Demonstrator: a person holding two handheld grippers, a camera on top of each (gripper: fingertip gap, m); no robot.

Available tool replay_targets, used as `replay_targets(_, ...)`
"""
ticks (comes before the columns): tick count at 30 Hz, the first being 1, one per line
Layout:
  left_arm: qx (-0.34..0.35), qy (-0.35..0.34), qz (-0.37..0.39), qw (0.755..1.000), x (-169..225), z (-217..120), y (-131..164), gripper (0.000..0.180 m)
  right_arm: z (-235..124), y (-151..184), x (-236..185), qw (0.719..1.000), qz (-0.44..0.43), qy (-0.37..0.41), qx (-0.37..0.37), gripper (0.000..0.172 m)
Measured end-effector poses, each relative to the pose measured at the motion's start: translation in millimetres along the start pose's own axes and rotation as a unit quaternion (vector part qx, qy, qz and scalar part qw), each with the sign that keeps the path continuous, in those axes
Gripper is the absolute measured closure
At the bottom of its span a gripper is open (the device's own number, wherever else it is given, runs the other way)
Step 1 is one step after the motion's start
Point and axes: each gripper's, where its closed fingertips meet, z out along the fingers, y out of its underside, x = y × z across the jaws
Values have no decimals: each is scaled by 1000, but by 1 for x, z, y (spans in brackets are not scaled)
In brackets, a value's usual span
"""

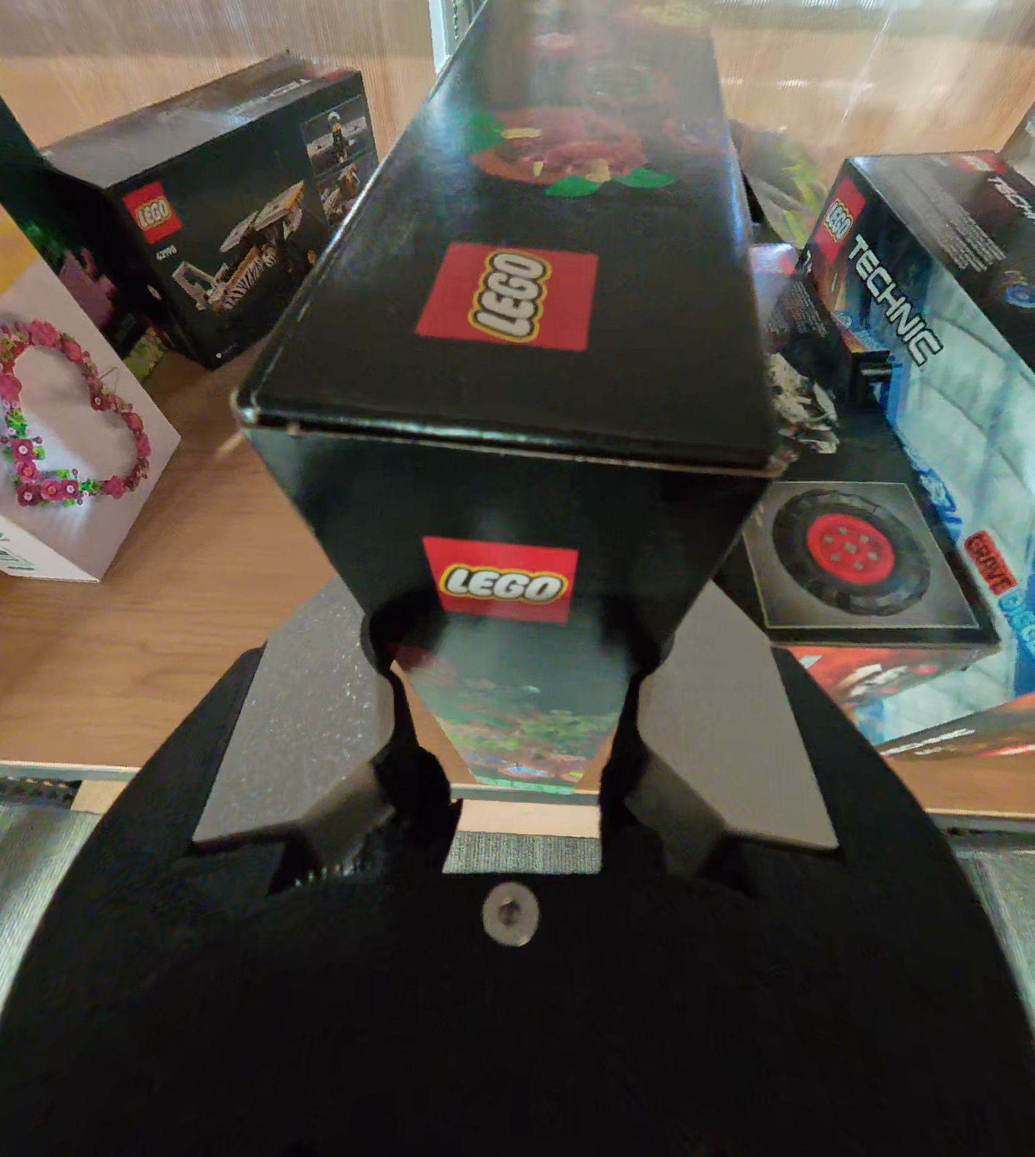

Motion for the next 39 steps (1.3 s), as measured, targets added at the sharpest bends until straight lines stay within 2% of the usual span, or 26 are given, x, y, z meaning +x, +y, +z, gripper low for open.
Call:
replay_targets(6, 1, 1, 0, 1000, 0, 0, 0, 157, 9, 1, 45, 997, -26, -65, -42, 98)
replay_targets(10, 2, 0, 2, 1000, 0, 0, 0, 156, 8, 0, 46, 996, -29, -74, -36, 94)
replay_targets(11, 1, 0, 2, 1000, 0, 0, 0, 156, 6, 2, 44, 997, -24, -66, -38, 88)
replay_targets(12, 1, 1, 1, 1000, 0, 0, 0, 156, 2, 1, 41, 997, -14, -62, -32, 62)
replay_targets(13, 1, 2, 1, 1000, 0, 0, 0, 156, -4, 0, 41, 999, 6, -49, -20, 49)
replay_targets(14, 1, 2, 1, 1000, 1, 0, 0, 156, -12, 2, 39, 999, 20, -39, -13, 46)
replay_targets(17, 1, 2, 1, 1000, 0, 0, 0, 156, -54, 6, 15, 999, 28, -6, 30, 69)
replay_targets(18, 2, 1, 1, 1000, 0, 0, 0, 156, -66, 4, -7, 997, 45, -26, 56, 75)
replay_targets(20, 3, 1, 0, 1000, 0, 0, -1, 157, -70, 4, -69, 992, 56, -81, 75, 74)
replay_targets(22, 2, 5, -3, 1000, 0, 0, -1, 157, -50, 4, -141, 989, 25, -124, 79, 73)
replay_targets(25, 1, 5, -2, 1000, 0, 0, -1, 157, -1, -1, -235, 984, 1, -163, 75, 67)
replay_targets(27, 2, 4, -2, 1000, 0, 0, -1, 157, 33, -6, -277, 985, -21, -153, 82, 64)
replay_targets(29, 2, 5, -2, 1000, 0, 0, -1, 157, 69, -4, -310, 986, -33, -148, 63, 48)
replay_targets(30, 2, 5, -1, 1000, 0, 0, -1, 157, 85, -2, -320, 988, -34, -137, 58, 44)
replay_targets(32, 3, 4, -1, 1000, 0, -1, -1, 155, 114, 0, -331, 993, -30, -110, 43, 49)
replay_targets(34, 3, 0, 1, 1000, 0, 0, -1, 157, 133, 1, -331, 996, -20, -81, 38, 70)
replay_targets(35, 3, -1, 1, 1000, 0, 0, -1, 158, 139, 1, -328, 997, -15, -72, 38, 87)
replay_targets(39, 5, 1, 3, 1000, 0, -1, 0, 157, 142, 0, -316, 996, -2, -90, 24, 95)
